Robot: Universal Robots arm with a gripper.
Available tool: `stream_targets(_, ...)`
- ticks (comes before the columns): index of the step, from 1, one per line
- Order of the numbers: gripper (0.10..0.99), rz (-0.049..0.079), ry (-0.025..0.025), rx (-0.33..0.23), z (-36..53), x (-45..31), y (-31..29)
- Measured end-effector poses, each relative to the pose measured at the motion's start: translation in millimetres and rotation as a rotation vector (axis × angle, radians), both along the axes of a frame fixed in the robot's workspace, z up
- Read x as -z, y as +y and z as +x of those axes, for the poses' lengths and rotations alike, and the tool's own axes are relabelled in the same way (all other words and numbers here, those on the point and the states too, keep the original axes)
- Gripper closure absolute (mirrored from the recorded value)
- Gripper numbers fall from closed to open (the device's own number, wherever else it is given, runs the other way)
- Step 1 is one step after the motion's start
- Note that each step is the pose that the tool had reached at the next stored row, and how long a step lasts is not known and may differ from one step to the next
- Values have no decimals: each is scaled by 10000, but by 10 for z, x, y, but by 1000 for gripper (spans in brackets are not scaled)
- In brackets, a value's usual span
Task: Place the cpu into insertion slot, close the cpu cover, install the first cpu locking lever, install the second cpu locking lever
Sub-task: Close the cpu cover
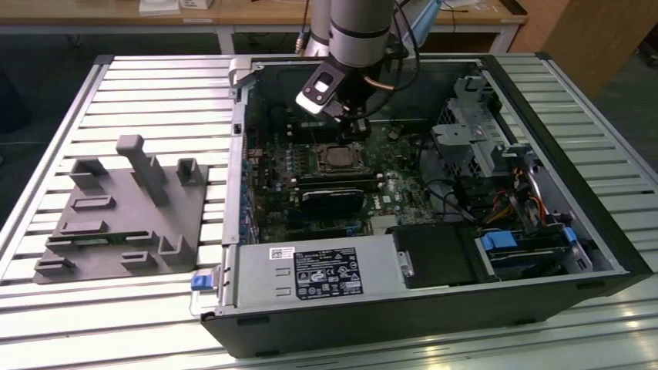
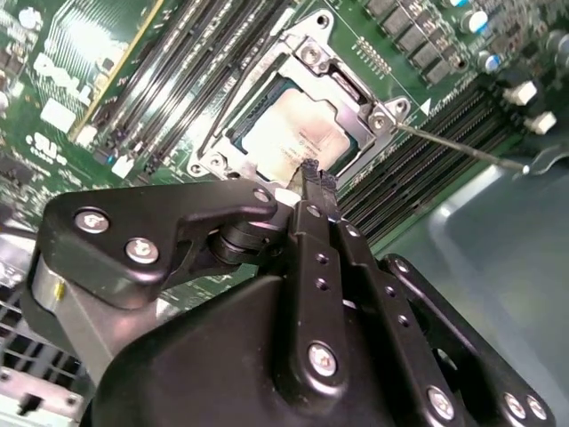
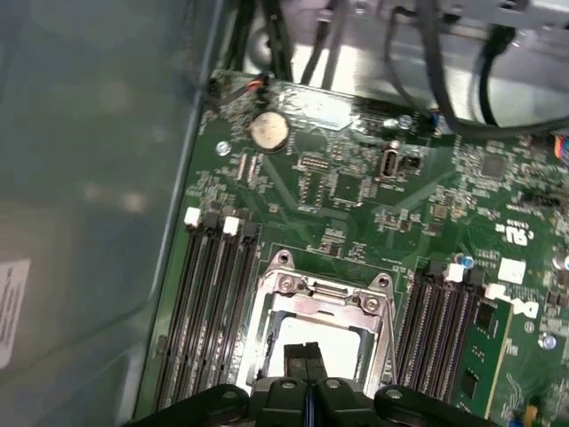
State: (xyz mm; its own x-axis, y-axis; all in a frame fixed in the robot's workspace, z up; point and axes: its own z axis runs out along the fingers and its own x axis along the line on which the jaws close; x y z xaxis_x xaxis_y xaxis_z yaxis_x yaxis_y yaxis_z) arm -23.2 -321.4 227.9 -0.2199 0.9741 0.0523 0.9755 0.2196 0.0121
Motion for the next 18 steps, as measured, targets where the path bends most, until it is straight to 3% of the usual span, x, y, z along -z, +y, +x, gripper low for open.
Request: stream_targets(18, 980, -108, 0, -3019, 0, 3, 0)
